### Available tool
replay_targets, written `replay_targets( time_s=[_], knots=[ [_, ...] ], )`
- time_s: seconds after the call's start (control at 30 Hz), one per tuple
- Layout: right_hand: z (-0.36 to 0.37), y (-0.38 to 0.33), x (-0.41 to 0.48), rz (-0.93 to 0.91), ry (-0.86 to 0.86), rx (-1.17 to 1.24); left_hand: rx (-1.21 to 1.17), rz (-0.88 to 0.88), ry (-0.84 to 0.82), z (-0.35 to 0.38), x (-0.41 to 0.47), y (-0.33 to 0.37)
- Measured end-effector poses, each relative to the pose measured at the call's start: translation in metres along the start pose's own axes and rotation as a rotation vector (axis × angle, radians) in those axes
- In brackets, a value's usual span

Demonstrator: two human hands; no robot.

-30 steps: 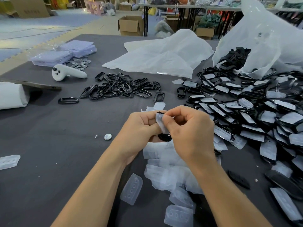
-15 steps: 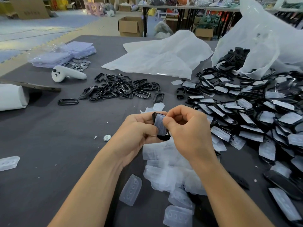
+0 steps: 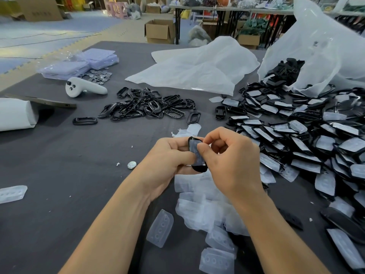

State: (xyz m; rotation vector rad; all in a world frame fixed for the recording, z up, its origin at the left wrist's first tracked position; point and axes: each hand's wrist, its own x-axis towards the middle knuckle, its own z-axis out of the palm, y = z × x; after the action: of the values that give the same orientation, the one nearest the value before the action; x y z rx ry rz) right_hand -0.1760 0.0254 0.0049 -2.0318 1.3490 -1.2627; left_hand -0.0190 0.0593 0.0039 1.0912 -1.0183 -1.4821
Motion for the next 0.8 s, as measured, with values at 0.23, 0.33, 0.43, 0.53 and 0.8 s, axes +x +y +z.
replay_targets(
  time_s=[0.23, 0.33, 0.43, 0.53, 0.8],
  knots=[
    [0.0084, -0.0016, -0.0015, 0.062, 0.054, -0.027, 0.029, 0.039, 0.045, 0.0010, -0.0006, -0.0004],
    [0.0091, -0.0024, -0.0018, 0.054, 0.052, -0.073, -0.022, 0.032, 0.039, 0.0023, -0.0008, 0.0004],
    [0.0069, -0.0006, -0.0012, 0.087, 0.032, -0.065, -0.065, 0.021, 0.091, 0.0040, 0.0010, 0.0007],
    [0.0056, 0.0004, -0.0007, 0.151, -0.029, -0.012, -0.089, 0.023, 0.170, 0.0041, 0.0038, 0.0006],
    [0.0052, -0.0012, 0.0013, 0.262, -0.156, 0.246, -0.148, 0.004, 0.143, 0.0012, 0.0009, 0.0052]
  ],
)
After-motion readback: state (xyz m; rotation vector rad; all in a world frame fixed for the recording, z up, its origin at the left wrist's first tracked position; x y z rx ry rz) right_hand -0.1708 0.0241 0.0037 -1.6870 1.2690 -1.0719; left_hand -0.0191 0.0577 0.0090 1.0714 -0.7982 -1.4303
